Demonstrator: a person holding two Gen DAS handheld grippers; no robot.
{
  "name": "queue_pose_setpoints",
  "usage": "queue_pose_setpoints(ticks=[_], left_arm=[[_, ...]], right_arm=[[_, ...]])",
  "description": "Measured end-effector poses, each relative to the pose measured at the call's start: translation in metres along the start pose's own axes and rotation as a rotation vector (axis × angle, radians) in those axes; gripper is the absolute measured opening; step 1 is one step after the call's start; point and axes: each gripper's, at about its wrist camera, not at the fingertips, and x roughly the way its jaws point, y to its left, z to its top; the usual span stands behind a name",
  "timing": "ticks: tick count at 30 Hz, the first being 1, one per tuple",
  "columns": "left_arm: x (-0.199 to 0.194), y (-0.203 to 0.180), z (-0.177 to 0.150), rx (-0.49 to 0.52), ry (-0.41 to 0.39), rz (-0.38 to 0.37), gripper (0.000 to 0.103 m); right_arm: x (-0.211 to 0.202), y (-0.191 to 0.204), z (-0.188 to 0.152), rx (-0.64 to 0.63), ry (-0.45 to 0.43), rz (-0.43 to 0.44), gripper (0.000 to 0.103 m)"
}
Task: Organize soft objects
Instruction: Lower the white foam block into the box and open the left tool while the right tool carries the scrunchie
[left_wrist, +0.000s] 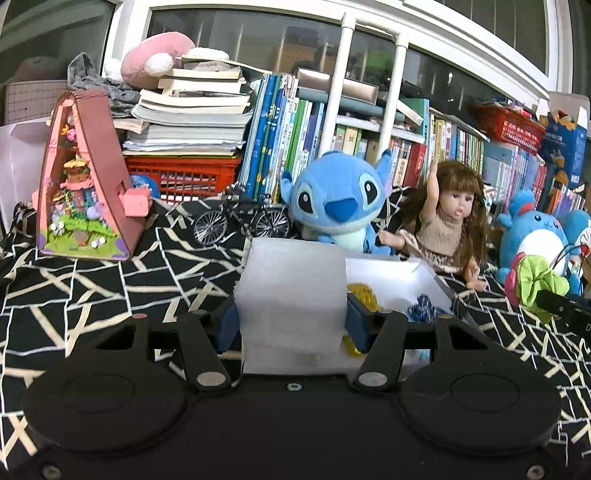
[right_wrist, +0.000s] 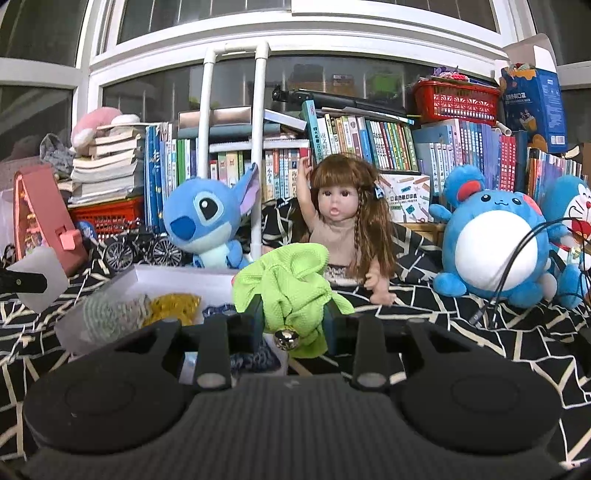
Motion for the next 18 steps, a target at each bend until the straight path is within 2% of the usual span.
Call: queue_pose_setpoints(ticks=[10,18], left_arm=[[0.042,-0.001,0.026,-0.052,0.000,-0.041,0.056],[0.087,-0.014,0.032,0.036,0.012,0.006,0.056]], right_arm=[[0.032,0.005,0.023,0.028,0.017,0.030,0.037],[0.074,0.010,0.033,0.068,0.067,0.045,0.037]])
